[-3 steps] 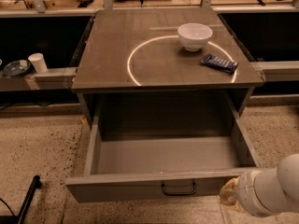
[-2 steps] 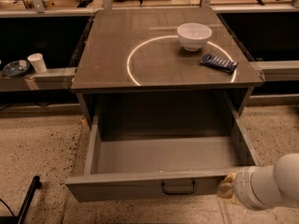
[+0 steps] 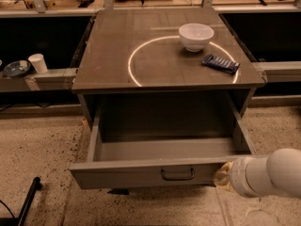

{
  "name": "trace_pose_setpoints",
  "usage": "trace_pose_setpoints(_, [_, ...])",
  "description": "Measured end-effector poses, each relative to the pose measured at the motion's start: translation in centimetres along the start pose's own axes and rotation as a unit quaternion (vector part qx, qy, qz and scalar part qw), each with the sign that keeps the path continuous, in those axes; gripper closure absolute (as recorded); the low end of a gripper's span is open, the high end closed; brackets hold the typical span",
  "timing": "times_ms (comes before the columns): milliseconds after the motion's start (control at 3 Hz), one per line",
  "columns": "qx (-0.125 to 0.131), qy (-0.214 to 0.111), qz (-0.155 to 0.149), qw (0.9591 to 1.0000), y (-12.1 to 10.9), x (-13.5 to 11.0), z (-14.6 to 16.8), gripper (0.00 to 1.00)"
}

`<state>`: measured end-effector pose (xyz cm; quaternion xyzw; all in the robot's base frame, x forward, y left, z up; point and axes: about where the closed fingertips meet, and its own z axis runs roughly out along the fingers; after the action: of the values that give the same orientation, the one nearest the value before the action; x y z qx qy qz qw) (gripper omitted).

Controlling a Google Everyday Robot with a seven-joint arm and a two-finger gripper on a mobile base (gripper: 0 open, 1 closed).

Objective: Close top drawer

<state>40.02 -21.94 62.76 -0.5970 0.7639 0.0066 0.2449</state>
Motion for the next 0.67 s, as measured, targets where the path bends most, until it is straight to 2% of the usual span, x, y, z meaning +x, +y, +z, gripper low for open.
trace_pose_setpoints(333, [0.009, -0.018, 0.002, 0.9998, -1.9, -0.9, 1.2, 1.0])
trace_pose_setpoints(667, [0.006, -0.038, -0.006, 0.9992, -3.8, -2.1, 3.2, 1.0])
